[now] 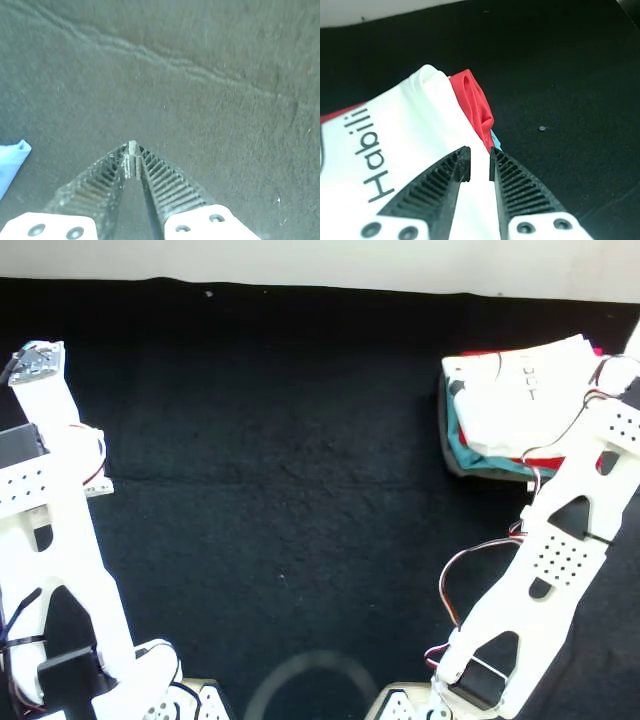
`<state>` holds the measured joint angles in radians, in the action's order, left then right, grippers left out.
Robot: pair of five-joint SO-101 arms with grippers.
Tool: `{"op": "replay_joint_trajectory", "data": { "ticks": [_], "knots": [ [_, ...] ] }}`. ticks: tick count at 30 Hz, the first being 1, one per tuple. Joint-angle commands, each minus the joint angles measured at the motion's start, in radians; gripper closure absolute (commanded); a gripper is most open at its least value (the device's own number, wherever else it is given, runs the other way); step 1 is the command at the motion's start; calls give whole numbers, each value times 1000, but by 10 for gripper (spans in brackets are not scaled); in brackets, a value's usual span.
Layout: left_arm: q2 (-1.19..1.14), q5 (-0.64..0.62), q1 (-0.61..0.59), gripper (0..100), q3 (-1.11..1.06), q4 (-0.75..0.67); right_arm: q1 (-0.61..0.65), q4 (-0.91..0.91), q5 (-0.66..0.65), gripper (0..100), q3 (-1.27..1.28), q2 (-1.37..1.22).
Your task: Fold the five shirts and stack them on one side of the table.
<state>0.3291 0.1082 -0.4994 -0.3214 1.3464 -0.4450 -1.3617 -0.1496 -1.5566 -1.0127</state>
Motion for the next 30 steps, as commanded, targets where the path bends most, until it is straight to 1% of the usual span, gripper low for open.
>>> {"op": "replay_joint_trajectory", "data": {
  "ticks": [1,3,5,9,13,16,18,21,26,30],
  "knots": [
    [41,5,-35,928,88,86,10,-140,51,925,-200,21],
    [41,5,-64,864,120,135,21,-205,51,925,-219,45],
    [41,5,-113,826,148,158,19,-265,55,925,-203,81],
    [41,25,-271,832,216,164,39,-394,55,925,-203,162],
    [33,186,-444,832,300,160,38,-406,55,924,-150,286],
    [31,267,-576,829,332,147,36,-406,55,893,2,421],
    [31,299,-650,829,325,83,58,-406,51,843,177,538],
    [18,345,-740,828,265,-72,88,-404,51,800,498,753],
    [-125,417,-819,828,168,-322,197,-403,51,800,1017,1141],
    [-280,457,-874,828,165,-462,323,-401,51,800,1362,1449]
  ]
}}
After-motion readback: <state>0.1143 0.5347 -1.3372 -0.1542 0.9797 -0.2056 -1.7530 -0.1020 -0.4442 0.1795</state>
